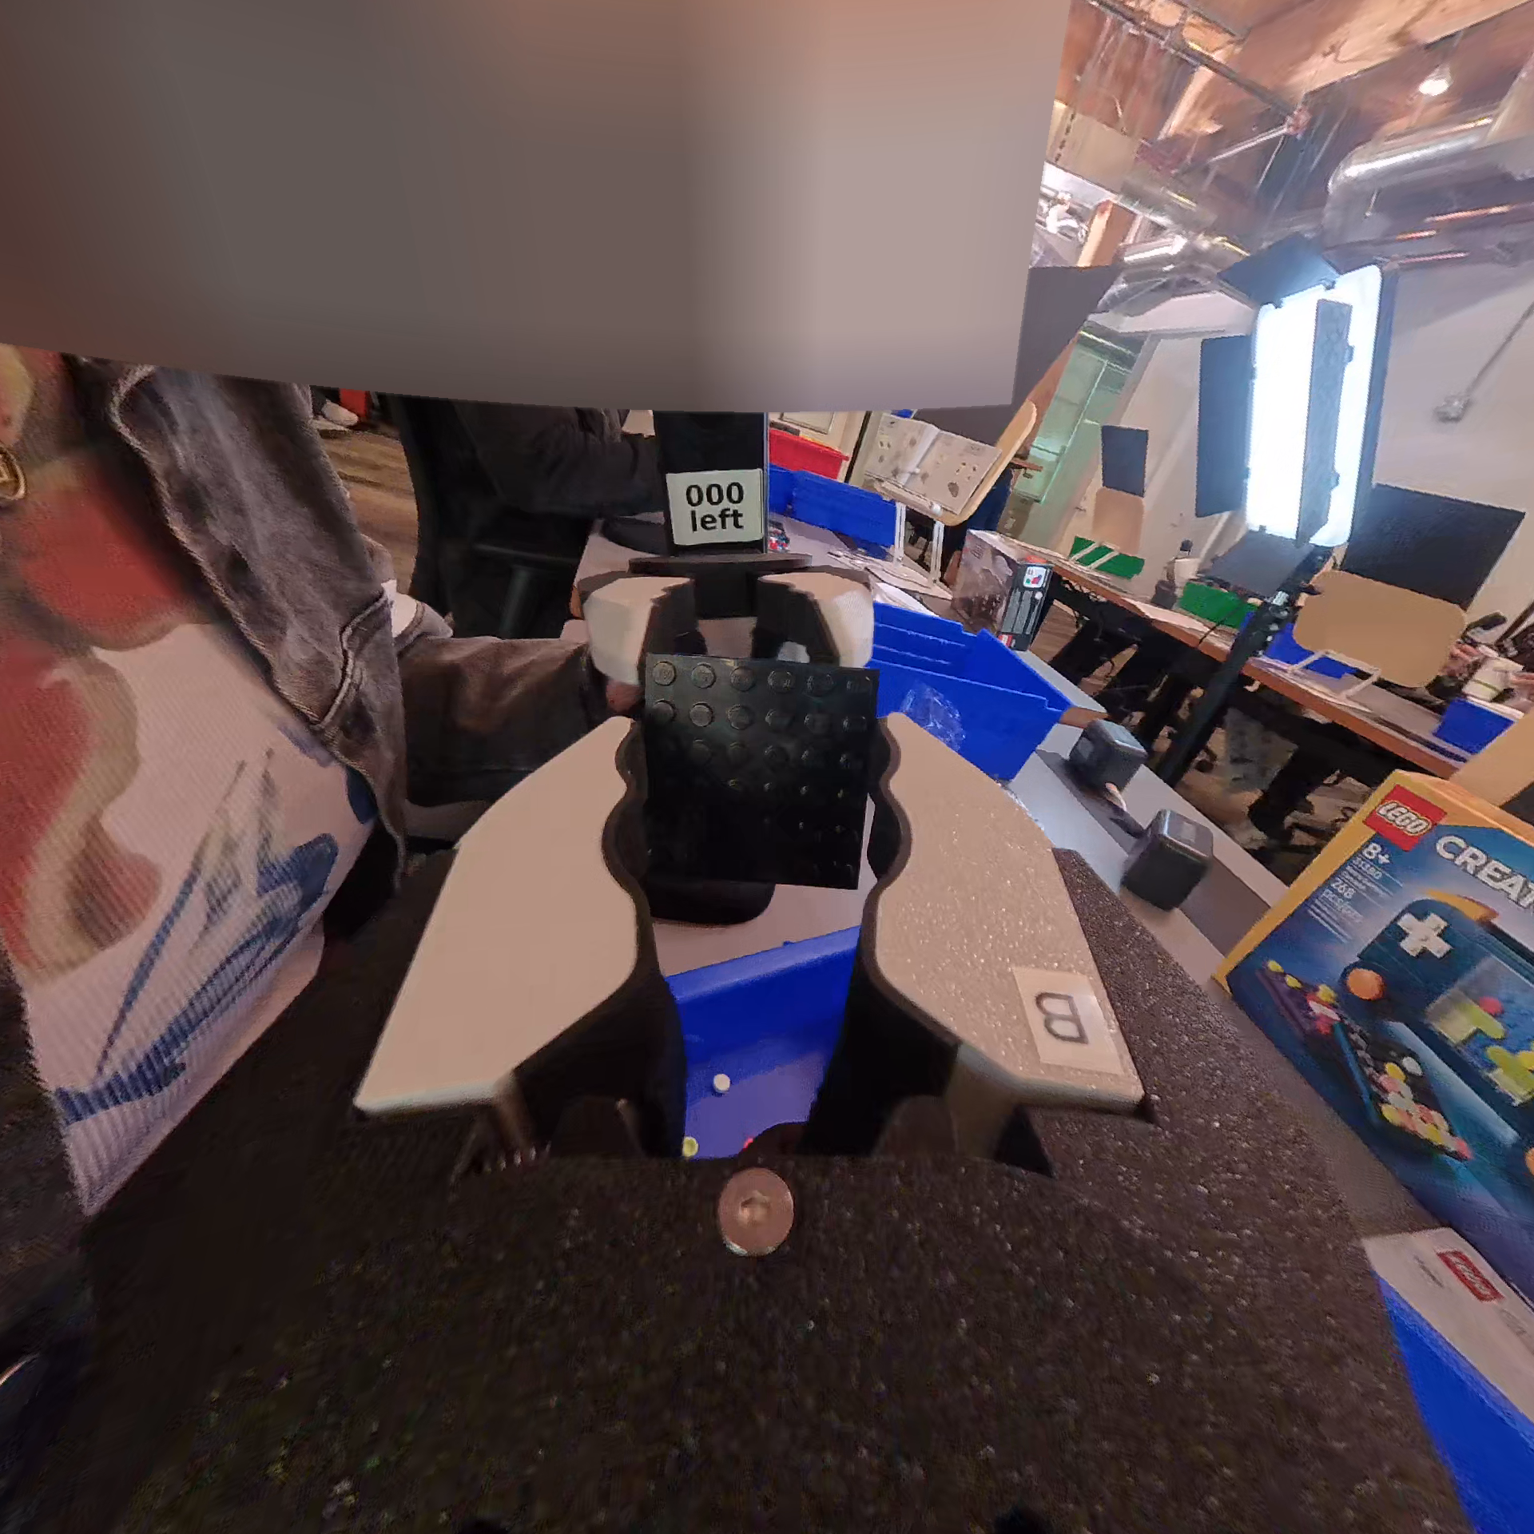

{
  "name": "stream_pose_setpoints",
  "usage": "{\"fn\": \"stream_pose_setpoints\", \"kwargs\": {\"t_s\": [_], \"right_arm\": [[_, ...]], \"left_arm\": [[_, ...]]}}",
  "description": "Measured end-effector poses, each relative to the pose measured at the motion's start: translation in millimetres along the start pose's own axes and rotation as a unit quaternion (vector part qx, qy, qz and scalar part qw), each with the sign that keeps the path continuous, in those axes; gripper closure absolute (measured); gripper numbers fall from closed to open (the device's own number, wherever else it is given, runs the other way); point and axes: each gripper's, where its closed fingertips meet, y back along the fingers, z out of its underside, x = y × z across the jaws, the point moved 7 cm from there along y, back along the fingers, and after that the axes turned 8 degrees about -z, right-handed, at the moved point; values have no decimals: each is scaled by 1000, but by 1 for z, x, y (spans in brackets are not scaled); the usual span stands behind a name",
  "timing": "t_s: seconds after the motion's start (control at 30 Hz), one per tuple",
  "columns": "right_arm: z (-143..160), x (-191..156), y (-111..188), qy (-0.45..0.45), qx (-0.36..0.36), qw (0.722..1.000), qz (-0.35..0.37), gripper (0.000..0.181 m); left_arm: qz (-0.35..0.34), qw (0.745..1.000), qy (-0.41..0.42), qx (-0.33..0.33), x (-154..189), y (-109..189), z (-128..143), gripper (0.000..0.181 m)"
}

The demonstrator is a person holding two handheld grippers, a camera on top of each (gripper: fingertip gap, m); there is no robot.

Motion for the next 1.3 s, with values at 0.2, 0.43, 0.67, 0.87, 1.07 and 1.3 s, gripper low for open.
{"fn": "stream_pose_setpoints", "kwargs": {"t_s": [0.2,0.43,0.67,0.87,1.07,1.3], "right_arm": [[1,-1,-3,-4,0,1000,-7,130],[3,0,-6,-18,10,1000,-23,130],[3,0,-6,-18,57,997,-37,130],[3,-2,-4,-19,127,992,-18,130],[17,12,-9,-24,-88,996,-18,127],[12,15,-24,93,-276,956,-34,122]], "left_arm": [[17,1000,8,-5,3,-7,0,148],[27,999,26,-12,2,-7,3,149],[22,999,43,14,5,-7,2,150],[20,997,75,15,4,-5,5,151],[-6,995,33,-96,-6,1,21,152],[19,980,-46,-194,-7,-2,18,152]]}}
